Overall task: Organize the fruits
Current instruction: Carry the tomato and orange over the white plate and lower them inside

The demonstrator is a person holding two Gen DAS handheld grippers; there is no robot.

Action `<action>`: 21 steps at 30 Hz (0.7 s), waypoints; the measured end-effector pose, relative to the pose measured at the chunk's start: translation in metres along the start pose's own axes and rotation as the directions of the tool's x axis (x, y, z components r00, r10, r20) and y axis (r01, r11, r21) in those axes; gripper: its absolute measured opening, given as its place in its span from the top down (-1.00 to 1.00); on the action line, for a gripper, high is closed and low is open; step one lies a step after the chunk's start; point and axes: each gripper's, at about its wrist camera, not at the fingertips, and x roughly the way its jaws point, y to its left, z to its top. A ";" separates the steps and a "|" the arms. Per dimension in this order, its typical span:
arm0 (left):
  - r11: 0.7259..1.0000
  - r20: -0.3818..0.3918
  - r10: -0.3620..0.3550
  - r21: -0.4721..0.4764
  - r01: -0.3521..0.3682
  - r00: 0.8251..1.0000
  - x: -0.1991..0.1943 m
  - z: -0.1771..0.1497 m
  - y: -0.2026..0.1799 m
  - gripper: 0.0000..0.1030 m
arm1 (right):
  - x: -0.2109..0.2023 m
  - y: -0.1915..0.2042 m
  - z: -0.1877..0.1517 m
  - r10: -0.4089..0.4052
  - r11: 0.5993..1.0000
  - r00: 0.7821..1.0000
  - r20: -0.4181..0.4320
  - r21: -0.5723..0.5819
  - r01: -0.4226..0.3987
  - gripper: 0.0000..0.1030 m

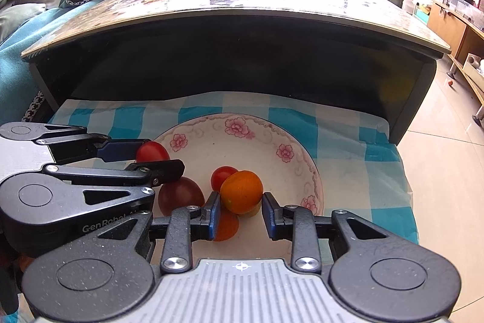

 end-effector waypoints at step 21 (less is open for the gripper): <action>1.000 0.002 0.012 0.007 -0.012 1.000 -0.002 -0.001 -0.001 0.16 | 0.001 -0.001 0.003 -0.019 1.000 1.000 0.002 0.001 0.019 0.41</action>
